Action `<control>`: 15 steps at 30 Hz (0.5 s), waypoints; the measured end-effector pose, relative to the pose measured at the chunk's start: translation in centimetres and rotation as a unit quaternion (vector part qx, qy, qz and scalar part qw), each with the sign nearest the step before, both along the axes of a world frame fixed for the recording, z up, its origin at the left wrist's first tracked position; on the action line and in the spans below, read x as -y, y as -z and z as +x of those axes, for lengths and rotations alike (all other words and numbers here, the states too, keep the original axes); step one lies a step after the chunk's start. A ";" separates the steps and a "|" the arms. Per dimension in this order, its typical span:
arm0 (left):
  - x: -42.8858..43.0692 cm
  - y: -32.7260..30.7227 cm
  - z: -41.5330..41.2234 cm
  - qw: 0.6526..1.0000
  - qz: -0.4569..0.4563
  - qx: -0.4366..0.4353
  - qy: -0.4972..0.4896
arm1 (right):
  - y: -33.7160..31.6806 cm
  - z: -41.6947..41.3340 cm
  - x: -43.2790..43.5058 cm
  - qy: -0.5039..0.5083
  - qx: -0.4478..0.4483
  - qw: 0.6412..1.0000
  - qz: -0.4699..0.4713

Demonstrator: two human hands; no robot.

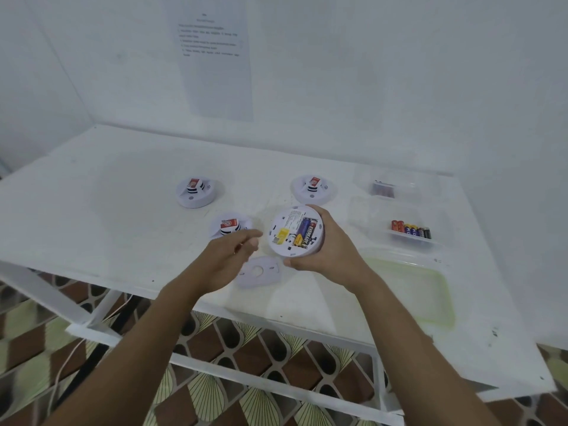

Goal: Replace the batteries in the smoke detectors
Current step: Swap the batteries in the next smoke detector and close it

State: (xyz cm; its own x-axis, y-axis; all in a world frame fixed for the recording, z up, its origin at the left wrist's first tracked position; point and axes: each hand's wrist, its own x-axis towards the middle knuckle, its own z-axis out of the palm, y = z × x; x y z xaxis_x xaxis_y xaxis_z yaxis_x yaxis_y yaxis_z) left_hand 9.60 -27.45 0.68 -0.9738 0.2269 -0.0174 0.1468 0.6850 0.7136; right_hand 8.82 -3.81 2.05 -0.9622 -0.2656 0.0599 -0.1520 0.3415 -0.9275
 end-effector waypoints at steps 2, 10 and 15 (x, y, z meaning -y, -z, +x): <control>-1.3 -0.9 0.2 0.996 0.087 0.027 -0.017 | 0.0 0.2 0.3 0.002 -0.006 1.000 0.000; -4.7 -2.4 -0.4 0.960 0.249 0.127 0.019 | -0.2 1.5 -0.9 0.051 0.035 0.995 -0.080; -7.4 -3.2 -0.5 0.952 0.296 0.078 0.000 | -0.2 1.9 -2.4 0.129 0.047 0.983 -0.126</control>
